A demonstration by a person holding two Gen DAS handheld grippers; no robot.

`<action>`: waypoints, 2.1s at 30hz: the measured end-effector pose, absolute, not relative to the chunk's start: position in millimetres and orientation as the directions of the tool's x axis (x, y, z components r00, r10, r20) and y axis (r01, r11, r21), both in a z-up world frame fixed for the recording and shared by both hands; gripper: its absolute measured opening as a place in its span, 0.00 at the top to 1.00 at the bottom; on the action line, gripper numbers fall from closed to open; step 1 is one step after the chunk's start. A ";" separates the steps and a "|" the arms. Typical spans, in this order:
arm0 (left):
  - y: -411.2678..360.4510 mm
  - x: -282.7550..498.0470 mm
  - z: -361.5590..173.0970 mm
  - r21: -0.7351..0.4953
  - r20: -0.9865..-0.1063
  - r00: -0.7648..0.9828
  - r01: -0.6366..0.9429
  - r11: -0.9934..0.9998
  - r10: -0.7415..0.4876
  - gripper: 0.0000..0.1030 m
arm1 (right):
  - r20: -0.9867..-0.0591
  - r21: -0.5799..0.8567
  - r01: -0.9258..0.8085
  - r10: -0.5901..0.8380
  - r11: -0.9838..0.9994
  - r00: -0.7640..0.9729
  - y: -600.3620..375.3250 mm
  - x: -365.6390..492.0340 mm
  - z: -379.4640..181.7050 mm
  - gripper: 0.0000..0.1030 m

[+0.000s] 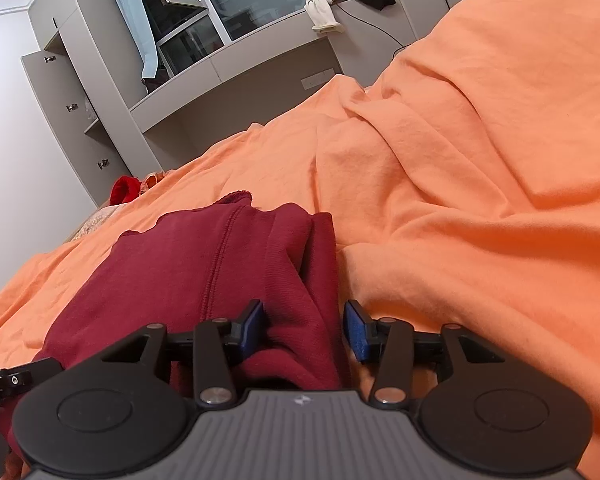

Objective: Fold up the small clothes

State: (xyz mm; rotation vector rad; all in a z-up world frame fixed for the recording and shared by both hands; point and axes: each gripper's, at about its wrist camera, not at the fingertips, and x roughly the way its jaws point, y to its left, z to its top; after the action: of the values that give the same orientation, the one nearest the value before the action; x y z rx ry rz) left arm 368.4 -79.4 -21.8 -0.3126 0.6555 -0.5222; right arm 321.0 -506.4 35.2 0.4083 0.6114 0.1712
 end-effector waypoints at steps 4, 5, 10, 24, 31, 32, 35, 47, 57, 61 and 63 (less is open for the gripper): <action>-79.6 368.8 -21.6 -0.433 -0.491 0.674 0.360 0.827 -0.551 0.00 | -0.521 0.423 -0.035 0.275 0.905 0.808 -507.2 321.0 34.9 0.50; -78.8 366.1 -21.8 -0.433 -0.490 0.675 0.361 0.826 -0.551 0.00 | -0.521 0.424 -0.035 0.275 0.905 0.808 -506.9 320.9 34.9 0.50; -79.2 366.4 -22.1 -0.433 -0.490 0.675 0.360 0.826 -0.551 0.00 | -0.522 0.420 -0.034 0.272 0.907 0.808 -506.5 321.0 35.1 0.50; -85.0 392.5 -6.9 -0.443 -0.598 0.570 0.351 0.825 -0.564 0.01 | -0.527 0.447 -0.012 0.275 0.894 0.804 -508.8 321.8 35.4 0.49; -86.3 398.6 -5.6 -0.507 -0.589 0.526 0.351 0.787 -0.614 0.31 | -0.532 0.470 -0.012 0.293 0.883 0.795 -503.6 321.8 40.2 0.64; -87.5 398.3 -5.1 -0.515 -0.584 0.521 0.356 0.780 -0.623 0.41 | -0.531 0.466 -0.011 0.290 0.884 0.796 -501.2 321.6 41.8 0.68; -92.2 395.8 -1.5 -0.506 -0.575 0.533 0.365 0.782 -0.621 0.57 | -0.521 0.437 -0.025 0.276 0.899 0.808 -492.5 320.2 48.3 0.79; -84.1 373.1 46.4 -0.262 -0.481 0.719 0.428 0.865 -0.502 0.73 | -0.306 0.114 -0.175 0.203 0.978 0.930 -412.4 303.5 85.5 0.83; -29.2 367.7 48.7 -0.073 -0.387 0.871 0.297 0.952 -0.301 0.73 | -0.250 0.026 -0.298 0.295 0.954 0.922 -338.9 348.2 85.0 0.83; -10.6 381.4 28.1 -0.129 -0.476 0.837 0.239 0.962 -0.272 0.71 | -0.335 0.022 -0.295 0.285 0.955 0.898 -333.0 360.1 70.6 0.80; -9.4 381.8 24.2 -0.125 -0.480 0.835 0.240 0.963 -0.270 0.69 | -0.367 0.077 -0.283 0.291 0.956 0.883 -340.1 365.3 67.5 0.75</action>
State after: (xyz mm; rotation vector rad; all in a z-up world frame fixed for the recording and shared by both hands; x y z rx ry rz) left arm 381.8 -9.4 24.2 -0.0602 0.5168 -0.2706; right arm 365.3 -340.1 67.5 0.0212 0.3853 0.2987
